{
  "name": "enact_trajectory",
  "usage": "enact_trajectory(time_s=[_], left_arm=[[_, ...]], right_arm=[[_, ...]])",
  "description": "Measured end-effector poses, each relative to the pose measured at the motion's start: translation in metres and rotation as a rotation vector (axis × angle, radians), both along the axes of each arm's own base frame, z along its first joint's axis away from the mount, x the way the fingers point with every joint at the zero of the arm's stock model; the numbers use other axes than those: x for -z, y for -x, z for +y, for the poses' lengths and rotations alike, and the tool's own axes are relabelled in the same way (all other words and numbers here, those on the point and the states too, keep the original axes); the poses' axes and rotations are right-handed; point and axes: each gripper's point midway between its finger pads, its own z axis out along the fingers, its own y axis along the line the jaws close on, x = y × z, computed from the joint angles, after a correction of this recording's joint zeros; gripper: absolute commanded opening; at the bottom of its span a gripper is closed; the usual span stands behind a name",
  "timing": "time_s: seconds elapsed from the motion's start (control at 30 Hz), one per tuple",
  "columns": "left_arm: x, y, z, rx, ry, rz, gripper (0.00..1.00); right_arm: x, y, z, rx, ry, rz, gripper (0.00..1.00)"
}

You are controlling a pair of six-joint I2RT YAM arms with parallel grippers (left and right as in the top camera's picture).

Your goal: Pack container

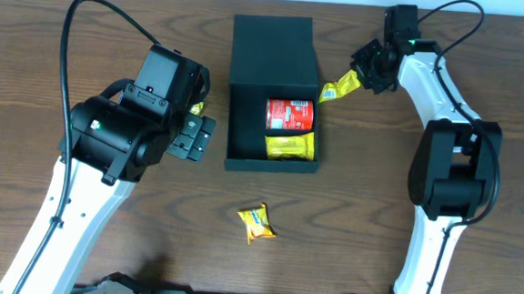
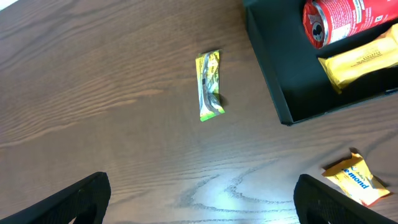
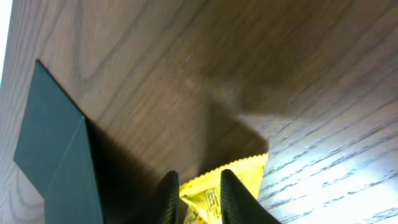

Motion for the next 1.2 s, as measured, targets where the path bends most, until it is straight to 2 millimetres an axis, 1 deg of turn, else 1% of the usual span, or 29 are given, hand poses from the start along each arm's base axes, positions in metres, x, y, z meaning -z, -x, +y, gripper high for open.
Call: enact_trajectory(time_s=[0.3, 0.53, 0.67, 0.8, 0.87, 1.13, 1.2], left_arm=[[-0.001, -0.001, 0.0, 0.0, 0.002, -0.004, 0.95], [-0.001, -0.001, 0.0, 0.0, 0.002, -0.005, 0.95], [-0.001, -0.001, 0.0, 0.0, 0.002, -0.005, 0.95], [-0.001, -0.001, 0.0, 0.0, 0.002, -0.005, 0.95], [-0.001, -0.001, 0.0, 0.0, 0.002, -0.005, 0.95], [-0.001, -0.001, 0.0, 0.0, 0.002, -0.005, 0.95], [-0.001, -0.001, 0.0, 0.0, 0.002, -0.005, 0.95]], right_arm=[[-0.005, -0.009, -0.001, -0.001, 0.0, -0.043, 0.26], [-0.005, -0.011, -0.001, -0.001, 0.0, -0.05, 0.23], [-0.001, -0.011, 0.0, -0.001, -0.007, -0.045, 0.22], [0.009, -0.011, 0.003, 0.002, -0.031, -0.029, 0.23], [0.011, -0.012, 0.004, 0.002, -0.038, -0.029, 0.22], [0.01, -0.012, 0.011, 0.01, -0.086, -0.023, 0.21], [0.009, -0.013, 0.013, 0.021, -0.106, -0.024, 0.2]])
